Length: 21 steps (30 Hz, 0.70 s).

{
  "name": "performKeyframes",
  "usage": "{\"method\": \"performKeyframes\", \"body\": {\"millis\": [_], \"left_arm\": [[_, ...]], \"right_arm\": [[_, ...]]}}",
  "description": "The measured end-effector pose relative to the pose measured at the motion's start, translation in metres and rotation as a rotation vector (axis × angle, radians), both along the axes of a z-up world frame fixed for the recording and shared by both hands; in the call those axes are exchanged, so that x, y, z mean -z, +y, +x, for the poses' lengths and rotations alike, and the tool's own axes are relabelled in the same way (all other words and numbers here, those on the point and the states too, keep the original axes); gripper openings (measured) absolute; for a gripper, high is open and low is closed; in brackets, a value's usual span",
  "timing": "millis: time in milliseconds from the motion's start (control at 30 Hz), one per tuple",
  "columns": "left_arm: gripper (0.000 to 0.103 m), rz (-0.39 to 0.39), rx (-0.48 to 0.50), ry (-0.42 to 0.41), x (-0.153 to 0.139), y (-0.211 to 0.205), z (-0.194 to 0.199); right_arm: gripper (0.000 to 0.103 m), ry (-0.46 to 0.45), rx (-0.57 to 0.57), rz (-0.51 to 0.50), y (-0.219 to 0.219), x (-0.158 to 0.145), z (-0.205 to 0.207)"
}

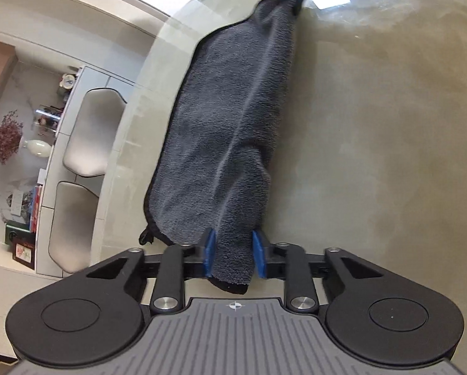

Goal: Fold towel

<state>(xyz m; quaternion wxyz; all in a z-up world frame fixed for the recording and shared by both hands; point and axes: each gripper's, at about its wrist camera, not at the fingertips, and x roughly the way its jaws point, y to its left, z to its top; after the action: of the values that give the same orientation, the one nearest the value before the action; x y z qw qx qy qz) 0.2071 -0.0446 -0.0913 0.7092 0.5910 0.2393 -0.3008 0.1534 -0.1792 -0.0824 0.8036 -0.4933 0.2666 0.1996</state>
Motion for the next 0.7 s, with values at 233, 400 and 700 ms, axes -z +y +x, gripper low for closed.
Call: {"method": "performKeyframes", "body": {"millis": [233,400,700], "left_arm": [[0.006,0.021,-0.018,0.019,0.002,0.000,-0.001],[0.006,0.023,-0.010,0.043,-0.003,0.004,-0.011],[0.010,0.037,-0.003,0.006,-0.003,0.005,-0.017]], "right_arm": [[0.007,0.003,0.019,0.059,-0.012,-0.011,0.002],[0.006,0.001,0.028,0.082,-0.024,-0.022,-0.006],[0.003,0.007,0.052,0.058,-0.036,-0.010,-0.015]]}}
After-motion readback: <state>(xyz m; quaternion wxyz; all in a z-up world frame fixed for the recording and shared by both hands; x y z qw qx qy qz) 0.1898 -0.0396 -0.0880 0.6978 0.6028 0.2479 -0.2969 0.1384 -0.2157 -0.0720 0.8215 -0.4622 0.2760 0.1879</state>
